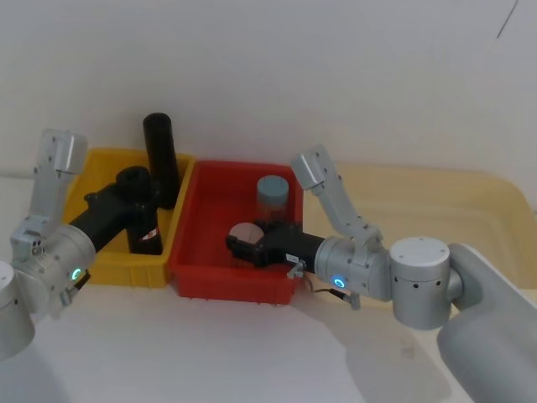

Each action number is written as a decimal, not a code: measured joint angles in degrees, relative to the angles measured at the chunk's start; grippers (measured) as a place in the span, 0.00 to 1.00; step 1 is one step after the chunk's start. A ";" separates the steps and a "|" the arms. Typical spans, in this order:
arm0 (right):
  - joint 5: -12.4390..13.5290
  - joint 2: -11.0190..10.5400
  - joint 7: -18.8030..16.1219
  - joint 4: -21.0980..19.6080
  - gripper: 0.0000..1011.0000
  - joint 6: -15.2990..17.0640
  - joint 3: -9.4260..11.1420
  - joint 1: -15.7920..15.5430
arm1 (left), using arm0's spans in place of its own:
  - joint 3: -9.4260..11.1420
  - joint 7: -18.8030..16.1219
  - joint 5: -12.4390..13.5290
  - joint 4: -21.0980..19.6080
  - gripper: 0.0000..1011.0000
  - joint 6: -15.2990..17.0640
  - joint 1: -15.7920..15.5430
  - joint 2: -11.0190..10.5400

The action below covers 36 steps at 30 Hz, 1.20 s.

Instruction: Pick up the garbage bag with the one hand and transfer it to the other hand.

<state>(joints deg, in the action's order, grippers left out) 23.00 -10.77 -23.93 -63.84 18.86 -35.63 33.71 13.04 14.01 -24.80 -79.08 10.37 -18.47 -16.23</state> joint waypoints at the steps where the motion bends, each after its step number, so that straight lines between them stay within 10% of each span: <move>1: 0.00 0.00 0.00 0.00 0.64 0.00 0.00 0.00 | 0.00 0.00 0.00 0.00 0.47 0.00 0.00 0.00; 22: 0.14 -0.11 -0.21 -1.49 0.64 -0.58 0.74 -0.51 | -0.29 -0.21 -0.34 -1.69 0.47 0.08 0.25 0.08; 36: 1.78 -1.75 1.52 -11.34 0.64 -3.80 4.69 -3.25 | -0.62 -1.64 -0.47 -9.31 0.47 0.19 -0.76 0.20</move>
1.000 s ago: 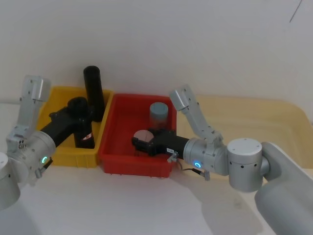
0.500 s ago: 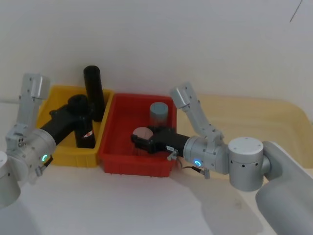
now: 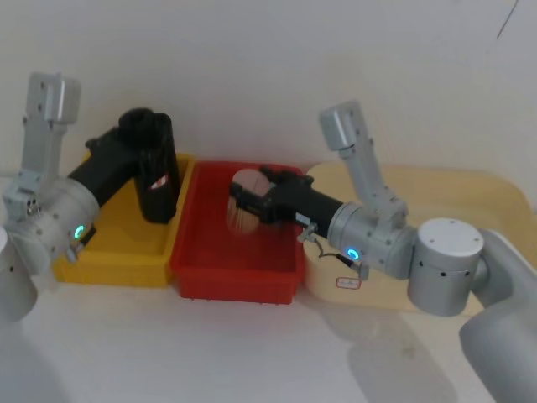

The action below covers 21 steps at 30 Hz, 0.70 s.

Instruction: Pick up the garbage bag with the one hand and transfer it to the other hand.

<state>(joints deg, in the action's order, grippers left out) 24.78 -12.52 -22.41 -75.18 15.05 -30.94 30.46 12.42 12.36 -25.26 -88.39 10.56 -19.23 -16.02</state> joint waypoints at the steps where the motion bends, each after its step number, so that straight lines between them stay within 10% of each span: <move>1: 0.03 -0.14 0.20 -0.77 0.64 -0.16 0.32 -0.20 | 0.00 -0.04 0.00 -0.33 0.47 -0.03 -0.18 0.07; 21: -2.15 -5.01 9.10 -17.67 0.64 -2.86 9.01 -6.10 | 4.01 3.73 -2.51 1.35 0.47 -0.99 -9.48 4.47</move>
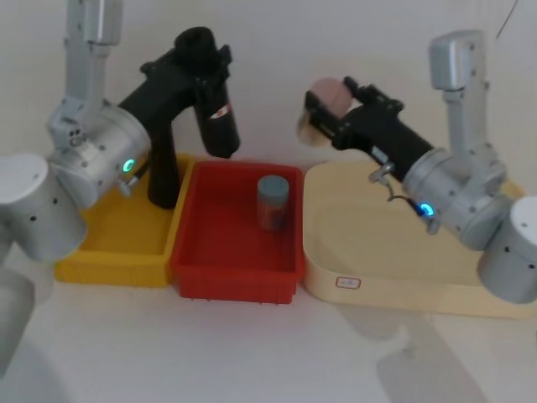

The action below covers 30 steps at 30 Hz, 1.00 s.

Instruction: Pick up the garbage bag with the one hand and transfer it to the other hand.

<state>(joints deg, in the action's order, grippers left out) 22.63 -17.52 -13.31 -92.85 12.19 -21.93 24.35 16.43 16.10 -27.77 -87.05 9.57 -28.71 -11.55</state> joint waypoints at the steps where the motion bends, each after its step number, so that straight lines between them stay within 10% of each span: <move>1: -0.15 -0.16 0.44 -0.43 0.64 0.00 0.31 -0.21 | 0.19 0.19 -0.15 0.32 0.47 0.01 -0.26 0.15; 18: -2.49 -3.12 7.99 -5.25 0.64 2.03 7.37 -6.66 | 5.91 9.08 -3.58 10.33 0.47 -0.63 -5.37 4.04; 30: -2.70 -3.45 10.76 -0.22 0.64 4.73 10.61 -8.62 | 7.63 11.38 -4.76 13.77 0.47 -2.47 -5.96 5.20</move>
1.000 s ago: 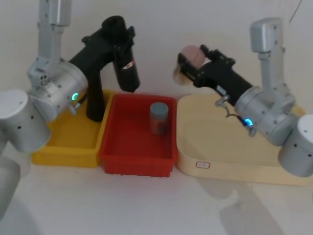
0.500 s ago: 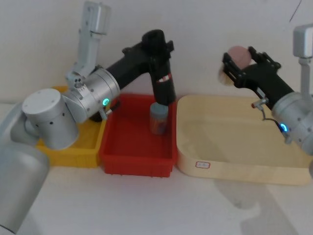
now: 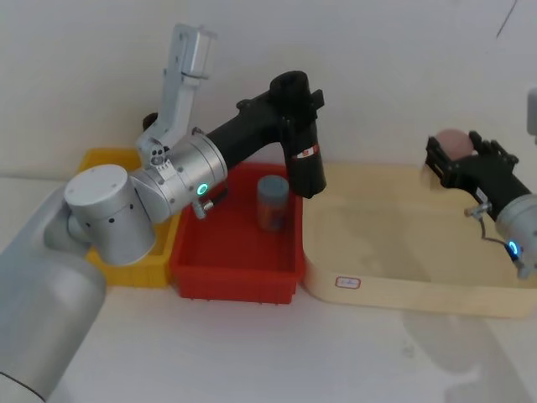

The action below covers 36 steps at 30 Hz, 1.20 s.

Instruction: Pick up the garbage bag with the one hand and transfer it to the other hand.

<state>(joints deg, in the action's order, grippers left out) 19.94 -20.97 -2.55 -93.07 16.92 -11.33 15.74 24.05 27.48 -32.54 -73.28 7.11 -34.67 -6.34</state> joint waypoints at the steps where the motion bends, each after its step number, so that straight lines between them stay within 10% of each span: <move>1: -0.03 0.03 0.04 0.54 0.64 0.12 0.06 0.06 | 0.07 0.09 -0.12 0.19 0.47 -0.30 0.00 0.02; 19: -0.56 0.60 0.48 7.47 0.97 1.26 0.93 1.30 | 0.70 -0.06 -0.59 2.91 0.47 -3.28 -0.31 0.50; 36: 0.44 -1.49 -4.86 0.63 0.99 0.03 1.02 -2.95 | 5.00 3.19 -0.01 14.98 0.47 -6.66 -6.49 6.57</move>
<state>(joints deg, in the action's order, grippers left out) 20.38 -22.46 -7.42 -92.44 16.95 -10.31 12.79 29.05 30.66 -32.54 -58.29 0.45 -41.16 0.23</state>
